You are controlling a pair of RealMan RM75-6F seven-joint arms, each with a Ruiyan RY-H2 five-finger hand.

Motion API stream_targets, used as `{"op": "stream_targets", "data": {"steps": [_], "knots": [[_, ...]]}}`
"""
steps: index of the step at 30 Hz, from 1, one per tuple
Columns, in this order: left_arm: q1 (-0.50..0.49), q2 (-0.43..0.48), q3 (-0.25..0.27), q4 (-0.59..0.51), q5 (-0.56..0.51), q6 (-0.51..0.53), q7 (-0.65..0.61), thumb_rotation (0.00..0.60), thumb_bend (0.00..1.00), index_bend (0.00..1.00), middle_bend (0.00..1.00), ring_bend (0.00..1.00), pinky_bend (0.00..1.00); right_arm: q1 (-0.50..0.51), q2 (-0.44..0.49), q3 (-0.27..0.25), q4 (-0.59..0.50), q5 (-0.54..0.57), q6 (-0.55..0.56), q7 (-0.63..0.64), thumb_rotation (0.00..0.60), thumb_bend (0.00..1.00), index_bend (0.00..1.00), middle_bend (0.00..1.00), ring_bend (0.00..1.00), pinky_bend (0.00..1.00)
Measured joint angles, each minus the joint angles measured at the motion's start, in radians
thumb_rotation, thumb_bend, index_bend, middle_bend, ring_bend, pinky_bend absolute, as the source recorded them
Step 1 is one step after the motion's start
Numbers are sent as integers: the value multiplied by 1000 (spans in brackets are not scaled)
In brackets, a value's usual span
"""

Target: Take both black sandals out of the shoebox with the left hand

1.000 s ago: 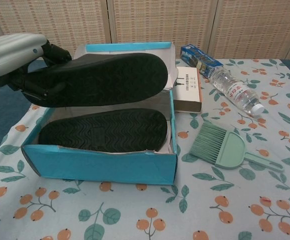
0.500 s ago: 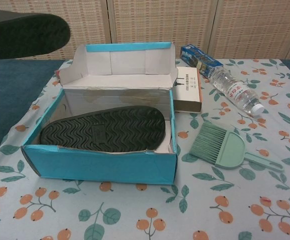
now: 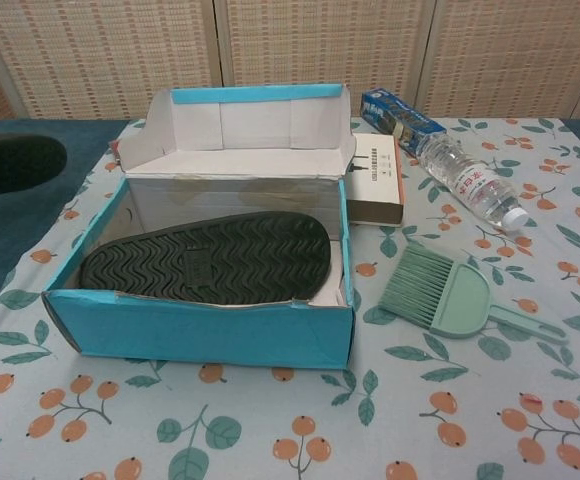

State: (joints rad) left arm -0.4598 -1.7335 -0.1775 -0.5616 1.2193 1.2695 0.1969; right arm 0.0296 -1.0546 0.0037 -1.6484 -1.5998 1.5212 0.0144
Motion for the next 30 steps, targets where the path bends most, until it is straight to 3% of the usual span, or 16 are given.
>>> {"op": "stream_targets", "data": {"steps": [1, 3, 5, 9, 15, 25, 30], "knots": [[2, -19, 1, 23, -3, -15, -5, 600, 558, 198, 305, 239, 303, 0, 3, -2, -2, -3, 0, 4, 600, 193, 0, 0, 0, 0], [8, -34, -1, 36, -12, -47, -9, 600, 499, 21, 100, 91, 269, -2, 5, -3, -2, -6, 3, 6, 600, 193, 0, 0, 0, 0], [16, -39, -2, 25, -24, -95, -13, 600, 455, 0, 3, 8, 239, -5, 6, -5, -3, -9, 8, 8, 600, 193, 0, 0, 0, 0], [36, -14, 3, -72, -19, -133, -60, 600, 404, 0, 0, 0, 208, -10, 9, -5, -6, -8, 15, 7, 600, 193, 0, 0, 0, 0], [78, 95, 20, -345, 18, -90, -136, 600, 368, 0, 0, 0, 157, -11, 9, -8, -12, -13, 13, -3, 600, 193, 0, 0, 0, 0], [156, 393, 53, -873, 62, -26, -162, 600, 351, 0, 0, 0, 145, -16, 11, -10, -13, -20, 24, 1, 600, 193, 0, 0, 0, 0], [172, 504, 60, -1064, 119, 5, -182, 600, 358, 0, 0, 0, 165, -10, 8, -12, -11, -25, 12, -2, 600, 192, 0, 0, 0, 0]]}}
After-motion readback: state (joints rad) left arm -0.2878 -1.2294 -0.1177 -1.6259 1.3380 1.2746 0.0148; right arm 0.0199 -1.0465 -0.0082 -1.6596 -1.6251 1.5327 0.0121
